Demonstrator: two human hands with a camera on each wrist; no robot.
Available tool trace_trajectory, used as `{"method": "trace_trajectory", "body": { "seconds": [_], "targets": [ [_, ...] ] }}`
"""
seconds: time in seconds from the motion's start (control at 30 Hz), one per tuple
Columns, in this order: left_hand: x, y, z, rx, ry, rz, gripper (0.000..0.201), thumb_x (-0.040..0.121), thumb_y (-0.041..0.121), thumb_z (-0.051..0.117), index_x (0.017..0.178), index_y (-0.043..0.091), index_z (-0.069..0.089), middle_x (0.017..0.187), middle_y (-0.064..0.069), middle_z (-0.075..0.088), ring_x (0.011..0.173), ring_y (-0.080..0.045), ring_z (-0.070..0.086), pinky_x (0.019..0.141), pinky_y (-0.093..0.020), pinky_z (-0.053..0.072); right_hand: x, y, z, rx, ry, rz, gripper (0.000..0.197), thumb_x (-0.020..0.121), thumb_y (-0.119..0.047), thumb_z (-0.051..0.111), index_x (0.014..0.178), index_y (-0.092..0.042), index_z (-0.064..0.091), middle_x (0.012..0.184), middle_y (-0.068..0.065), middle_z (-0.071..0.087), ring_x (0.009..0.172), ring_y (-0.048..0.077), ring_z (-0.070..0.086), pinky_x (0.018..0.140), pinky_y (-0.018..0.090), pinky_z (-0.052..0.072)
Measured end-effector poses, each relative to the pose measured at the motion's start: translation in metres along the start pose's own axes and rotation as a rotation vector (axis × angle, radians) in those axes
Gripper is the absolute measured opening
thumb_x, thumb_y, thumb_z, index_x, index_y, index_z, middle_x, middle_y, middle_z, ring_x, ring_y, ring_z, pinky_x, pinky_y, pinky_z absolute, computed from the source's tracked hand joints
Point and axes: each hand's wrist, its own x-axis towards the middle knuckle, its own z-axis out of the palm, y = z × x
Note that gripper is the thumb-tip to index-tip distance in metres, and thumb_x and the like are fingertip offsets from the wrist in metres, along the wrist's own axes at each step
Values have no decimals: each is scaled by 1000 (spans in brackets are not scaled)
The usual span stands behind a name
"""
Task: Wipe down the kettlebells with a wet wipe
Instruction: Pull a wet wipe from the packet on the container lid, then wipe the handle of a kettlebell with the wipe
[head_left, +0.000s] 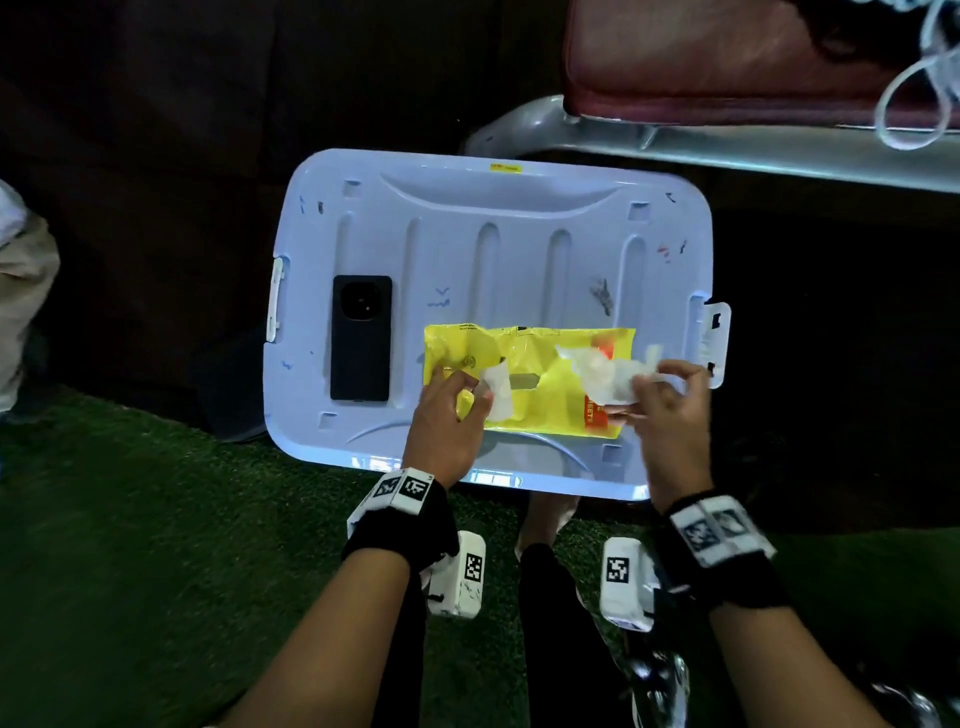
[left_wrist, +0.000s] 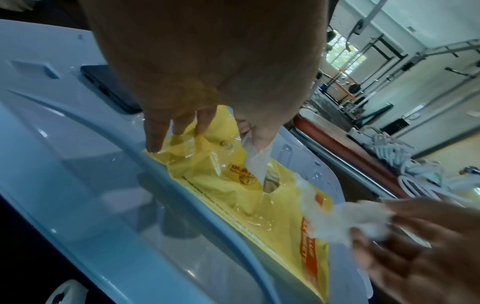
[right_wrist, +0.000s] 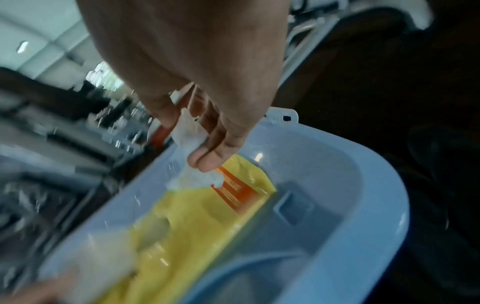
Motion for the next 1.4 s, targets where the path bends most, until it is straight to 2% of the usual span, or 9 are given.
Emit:
{"method": "trace_trajectory", "body": {
  "seconds": [0.17,0.3,0.43,0.57,0.73,0.93,1.1,1.27,1.4],
  "targets": [
    [-1,15,9,227,181,71,20,96,36,61,100,18,67,110,-5,55,103,-26,60,84,-32,47,4,46,11,-766,-129,-244,30,79,-30,83,107,-24,75,103,4,64,95,23,64,80,31,50],
    [4,28,20,363,-126,172,29,94,40,61,120,29,60,127,-2,53,108,-23,61,87,-41,55,5,52,16,-982,-83,-411,10,82,-17,77,92,-16,77,104,9,66,96,37,61,73,39,51],
    [9,24,34,658,-258,209,62,92,44,61,149,46,35,147,-2,34,133,-24,43,89,-45,55,11,47,11,-793,32,-315,18,84,0,68,94,-13,73,97,9,67,89,33,66,77,34,51],
    [13,16,43,794,-250,250,82,87,46,65,155,48,20,150,-6,27,136,-27,34,87,-45,56,13,41,-1,-596,125,-269,36,83,11,62,98,-16,79,95,7,62,89,23,65,83,5,42],
    [15,14,52,874,-262,245,94,82,50,69,157,45,13,154,-8,19,138,-29,29,84,-45,57,11,44,-14,-265,128,-29,35,85,1,62,88,-29,79,106,1,71,94,19,73,91,45,59],
    [4,20,50,767,-190,280,71,86,38,63,151,38,34,149,-4,30,135,-27,37,91,-41,51,-33,47,-33,62,248,-11,17,74,-31,78,88,-22,80,89,-1,79,83,20,76,81,49,62],
    [-41,25,52,579,-106,503,50,83,20,67,132,22,57,135,-10,49,125,-34,46,99,-46,45,-94,78,-63,68,401,-48,16,79,-18,80,95,-23,79,91,-2,78,85,16,73,85,49,61],
    [-98,-4,92,467,-402,778,34,86,16,67,120,22,63,127,-5,50,122,-27,49,102,-38,43,-175,142,-110,126,626,-19,31,81,-17,80,106,-35,73,100,-5,76,92,13,73,86,44,61],
    [-130,-50,154,571,-712,830,35,90,21,69,124,25,65,132,-1,54,125,-11,49,106,-14,30,-239,220,-154,110,803,68,31,83,-20,77,108,-38,72,109,-11,75,101,8,72,91,41,60]
  ]
}}
